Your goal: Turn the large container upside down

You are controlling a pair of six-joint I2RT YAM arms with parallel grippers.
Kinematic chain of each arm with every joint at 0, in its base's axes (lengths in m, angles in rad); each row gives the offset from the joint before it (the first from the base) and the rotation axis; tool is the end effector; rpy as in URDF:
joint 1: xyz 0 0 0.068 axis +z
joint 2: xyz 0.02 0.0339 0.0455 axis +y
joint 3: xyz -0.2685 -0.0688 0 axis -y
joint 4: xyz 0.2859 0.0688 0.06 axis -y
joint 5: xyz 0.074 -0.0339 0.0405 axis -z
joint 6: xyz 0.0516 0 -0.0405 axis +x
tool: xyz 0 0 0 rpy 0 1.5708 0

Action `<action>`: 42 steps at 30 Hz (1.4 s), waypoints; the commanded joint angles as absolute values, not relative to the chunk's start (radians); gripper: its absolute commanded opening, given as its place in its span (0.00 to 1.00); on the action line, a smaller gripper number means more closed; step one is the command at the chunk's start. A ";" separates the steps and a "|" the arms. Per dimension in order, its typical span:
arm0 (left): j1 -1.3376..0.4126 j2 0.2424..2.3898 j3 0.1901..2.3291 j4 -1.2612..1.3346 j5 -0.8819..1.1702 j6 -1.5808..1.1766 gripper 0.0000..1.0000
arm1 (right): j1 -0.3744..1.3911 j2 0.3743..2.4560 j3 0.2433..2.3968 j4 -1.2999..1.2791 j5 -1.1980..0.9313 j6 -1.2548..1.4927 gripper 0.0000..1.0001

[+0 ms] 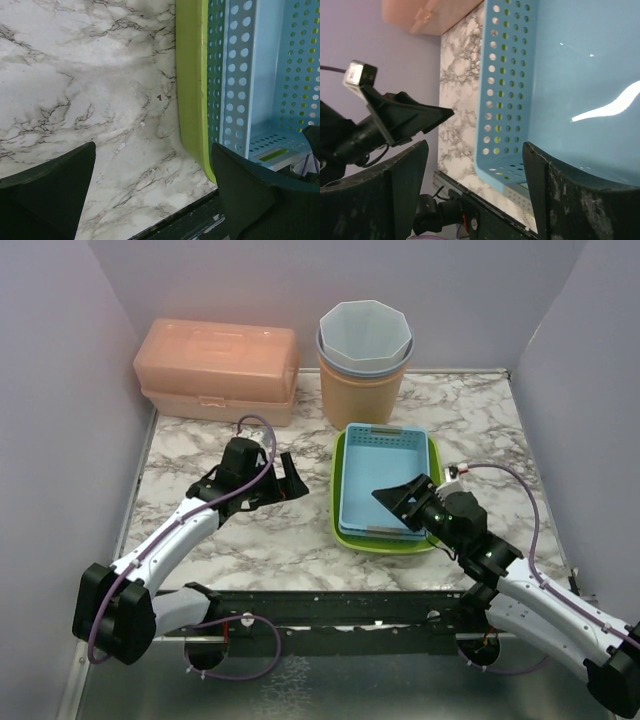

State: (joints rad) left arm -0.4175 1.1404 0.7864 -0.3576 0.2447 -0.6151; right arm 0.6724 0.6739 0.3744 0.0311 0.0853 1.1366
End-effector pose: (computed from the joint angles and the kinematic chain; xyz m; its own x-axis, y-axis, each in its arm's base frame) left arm 0.2608 -0.1294 0.2337 -0.8113 -0.2526 -0.5272 0.1138 0.8164 -0.5662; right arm 0.1764 0.1348 0.2208 -0.5920 0.6841 -0.4261 -0.0458 0.4993 0.8652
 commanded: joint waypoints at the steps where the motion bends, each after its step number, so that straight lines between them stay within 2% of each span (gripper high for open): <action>1: -0.445 1.174 0.781 -0.308 0.193 -0.644 0.99 | 0.675 0.691 0.492 -0.023 0.044 1.081 0.80; 5: -0.448 1.179 0.781 -0.299 0.183 -0.646 0.99 | 0.675 0.662 0.537 -0.097 0.022 1.065 0.79; 11: -0.451 1.210 0.781 -0.265 0.181 -0.650 0.98 | 0.682 0.629 0.413 -0.029 -0.128 1.251 0.80; 15: -0.453 1.233 0.790 -0.262 0.183 -0.653 0.98 | 0.701 0.607 0.433 -0.036 -0.145 1.221 0.80; 18: -0.453 1.243 0.792 -0.263 0.192 -0.646 0.97 | 0.701 0.599 0.510 -0.096 -0.213 1.195 0.88; 19: -0.453 1.244 0.791 -0.263 0.202 -0.644 0.95 | 0.701 0.596 0.524 -0.097 -0.236 1.196 0.89; 26: -0.453 1.243 0.798 -0.262 0.223 -0.644 0.93 | 0.701 0.602 0.524 -0.319 -0.273 1.283 0.92; 33: -0.458 1.253 0.813 -0.264 0.276 -0.646 0.92 | 0.701 0.474 0.416 -0.347 -0.197 1.493 0.92; 37: -0.462 1.245 0.805 -0.263 0.278 -0.654 0.91 | 0.701 0.463 0.378 -0.440 -0.062 1.591 0.92; 38: -0.462 1.247 0.805 -0.263 0.284 -0.652 0.91 | 0.701 0.459 0.356 -0.423 -0.026 1.597 0.91; 41: -0.466 1.254 0.817 -0.267 0.314 -0.647 0.91 | 0.701 0.417 0.303 -0.424 0.175 1.741 0.71; 42: -0.466 1.254 0.820 -0.268 0.318 -0.647 0.91 | 0.701 0.403 0.273 -0.356 0.216 1.752 0.68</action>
State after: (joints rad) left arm -0.4587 1.2495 0.7891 -0.2775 0.2657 -0.6476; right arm 0.6949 0.4500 0.3508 -0.3763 -0.0467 1.5852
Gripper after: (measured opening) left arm 0.916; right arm 0.739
